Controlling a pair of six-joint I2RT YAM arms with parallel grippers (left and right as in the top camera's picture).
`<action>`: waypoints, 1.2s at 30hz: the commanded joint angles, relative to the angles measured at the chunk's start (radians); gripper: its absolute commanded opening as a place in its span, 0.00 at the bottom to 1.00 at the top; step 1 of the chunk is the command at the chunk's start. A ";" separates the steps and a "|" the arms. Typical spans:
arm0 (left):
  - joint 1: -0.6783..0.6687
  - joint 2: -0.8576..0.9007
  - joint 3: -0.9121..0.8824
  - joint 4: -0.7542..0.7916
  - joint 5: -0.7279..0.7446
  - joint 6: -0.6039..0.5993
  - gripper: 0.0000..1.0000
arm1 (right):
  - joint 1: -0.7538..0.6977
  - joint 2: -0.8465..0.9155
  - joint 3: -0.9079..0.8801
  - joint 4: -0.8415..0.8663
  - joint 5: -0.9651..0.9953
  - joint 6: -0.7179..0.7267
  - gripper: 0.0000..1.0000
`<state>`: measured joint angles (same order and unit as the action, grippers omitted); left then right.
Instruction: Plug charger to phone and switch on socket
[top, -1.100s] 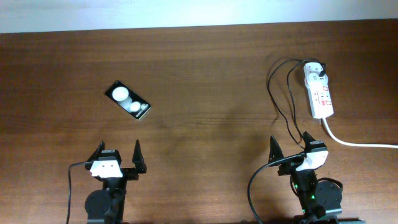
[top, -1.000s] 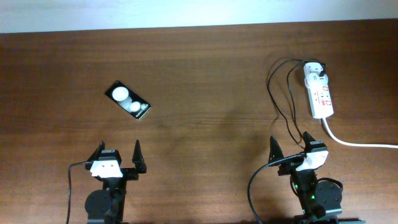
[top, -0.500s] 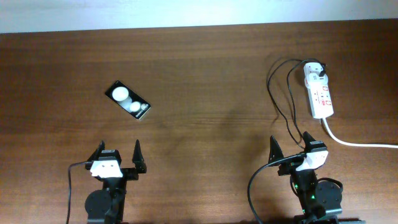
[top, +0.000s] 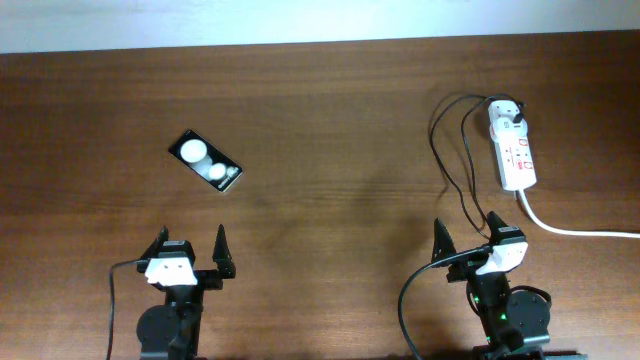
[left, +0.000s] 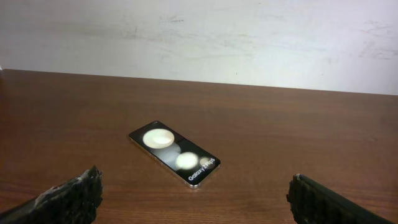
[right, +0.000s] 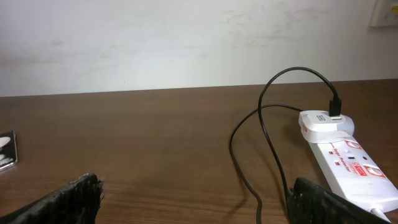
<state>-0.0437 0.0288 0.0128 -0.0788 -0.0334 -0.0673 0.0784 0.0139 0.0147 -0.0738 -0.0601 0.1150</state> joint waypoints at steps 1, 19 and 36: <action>0.000 -0.004 -0.004 -0.002 -0.004 0.016 0.99 | 0.005 -0.009 -0.009 0.001 0.013 -0.003 0.99; 0.000 -0.004 -0.003 0.006 0.032 0.016 0.99 | 0.005 -0.009 -0.009 0.001 0.013 -0.003 0.99; 0.000 -0.004 0.259 -0.234 0.150 0.016 0.99 | 0.005 -0.009 -0.009 0.001 0.013 -0.003 0.99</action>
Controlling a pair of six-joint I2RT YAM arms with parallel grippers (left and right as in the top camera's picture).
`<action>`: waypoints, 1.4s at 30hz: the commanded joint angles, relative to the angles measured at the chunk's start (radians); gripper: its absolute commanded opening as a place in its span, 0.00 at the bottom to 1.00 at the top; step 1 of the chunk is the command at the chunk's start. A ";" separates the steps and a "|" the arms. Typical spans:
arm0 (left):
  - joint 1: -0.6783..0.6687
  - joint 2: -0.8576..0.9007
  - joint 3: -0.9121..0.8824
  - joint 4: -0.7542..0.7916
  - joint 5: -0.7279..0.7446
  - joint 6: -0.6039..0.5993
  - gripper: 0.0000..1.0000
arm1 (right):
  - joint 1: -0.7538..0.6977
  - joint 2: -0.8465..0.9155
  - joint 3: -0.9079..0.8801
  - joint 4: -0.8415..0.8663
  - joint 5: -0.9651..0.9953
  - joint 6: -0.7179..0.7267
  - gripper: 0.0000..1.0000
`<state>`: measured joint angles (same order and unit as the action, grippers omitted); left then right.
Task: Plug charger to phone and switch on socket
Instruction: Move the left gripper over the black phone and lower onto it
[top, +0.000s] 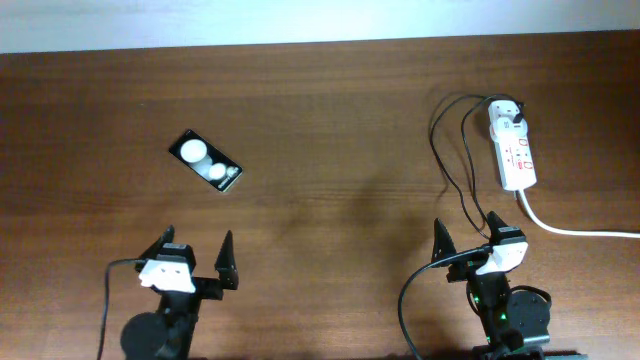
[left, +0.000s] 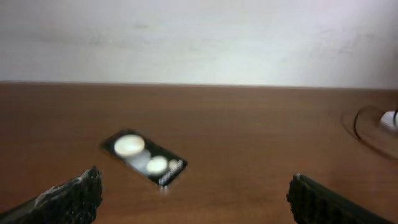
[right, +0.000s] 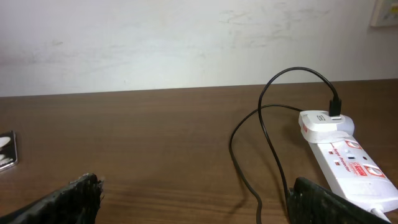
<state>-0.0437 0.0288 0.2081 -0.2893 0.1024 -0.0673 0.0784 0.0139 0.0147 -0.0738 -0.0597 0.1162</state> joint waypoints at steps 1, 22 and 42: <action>0.000 -0.003 0.079 -0.027 0.014 0.016 0.99 | 0.005 -0.009 -0.009 0.001 0.012 -0.004 0.99; 0.000 0.823 0.743 -0.463 0.071 0.016 0.99 | 0.005 -0.009 -0.009 0.001 0.012 -0.004 0.99; 0.000 1.185 1.024 -0.559 0.030 -0.236 0.99 | 0.005 -0.009 -0.009 0.001 0.012 -0.004 0.99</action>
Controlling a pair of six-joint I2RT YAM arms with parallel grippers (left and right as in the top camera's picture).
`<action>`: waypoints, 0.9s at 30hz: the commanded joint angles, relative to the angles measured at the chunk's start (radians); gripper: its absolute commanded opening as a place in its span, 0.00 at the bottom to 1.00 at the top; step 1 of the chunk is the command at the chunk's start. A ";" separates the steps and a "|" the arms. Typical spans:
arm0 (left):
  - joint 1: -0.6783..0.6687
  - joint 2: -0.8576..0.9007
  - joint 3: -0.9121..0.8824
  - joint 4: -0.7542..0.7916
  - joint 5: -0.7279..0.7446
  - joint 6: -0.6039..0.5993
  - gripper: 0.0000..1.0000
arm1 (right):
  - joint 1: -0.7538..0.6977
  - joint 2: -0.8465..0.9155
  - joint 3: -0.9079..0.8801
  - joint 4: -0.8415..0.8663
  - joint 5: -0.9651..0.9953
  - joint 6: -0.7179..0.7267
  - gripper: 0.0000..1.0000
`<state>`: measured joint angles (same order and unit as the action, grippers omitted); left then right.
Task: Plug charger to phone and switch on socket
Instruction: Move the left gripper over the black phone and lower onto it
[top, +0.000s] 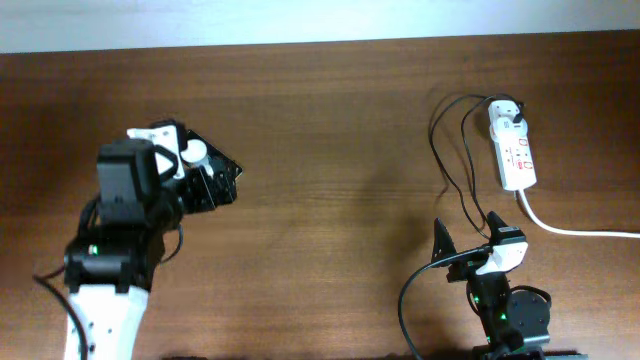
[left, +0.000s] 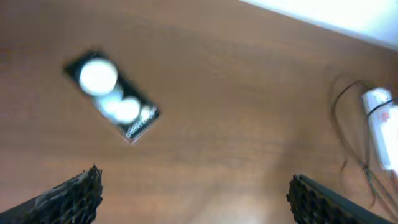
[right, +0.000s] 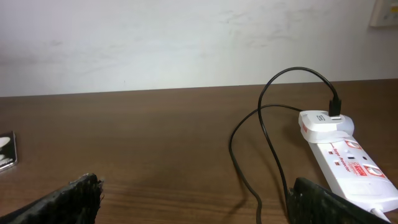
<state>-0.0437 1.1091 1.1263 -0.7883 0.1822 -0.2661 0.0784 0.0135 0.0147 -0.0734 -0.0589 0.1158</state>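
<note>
The phone (left: 112, 102), dark with pale round reflections on it, lies flat on the brown table, apart from the charger. My left gripper (left: 196, 199) hangs high above the table, open and empty, looking down at the phone. In the overhead view the left gripper (top: 203, 182) partly covers the phone (top: 193, 150). The white power strip (top: 513, 150) lies at the far right with a white charger adapter (right: 326, 122) plugged in. Its black cable (right: 249, 162) loops toward my right gripper (top: 467, 228), which is open and empty near the front edge. The cable's phone end is hidden.
The power strip's white mains lead (top: 570, 228) runs off the table's right edge. A pale wall stands behind the table's far edge (right: 155, 90). The bare wooden tabletop (top: 340, 180) separates phone and charger.
My left arm has risen from the front edge and moved forward over the phone, so its camera now looks down on it. The right arm, phone and cable have not moved.
Both grippers first rested open at the table's front edge, the phone ahead of the left one. Then the left wrist had turned a little, with the phone further left in its view. Now the left gripper hangs open above the phone. The right arm stayed still.
</note>
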 joint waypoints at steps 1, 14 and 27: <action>0.000 0.156 0.149 -0.099 -0.060 -0.037 0.99 | 0.005 -0.008 -0.009 0.000 0.011 -0.004 0.99; 0.000 0.463 0.273 -0.190 -0.190 -0.160 0.99 | 0.005 -0.008 -0.009 0.000 0.011 -0.004 0.99; -0.091 0.669 0.273 -0.066 -0.235 -0.291 0.99 | 0.005 -0.008 -0.009 0.000 0.011 -0.004 0.99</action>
<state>-0.1051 1.7409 1.3830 -0.8867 -0.0036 -0.4950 0.0784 0.0139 0.0147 -0.0738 -0.0559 0.1162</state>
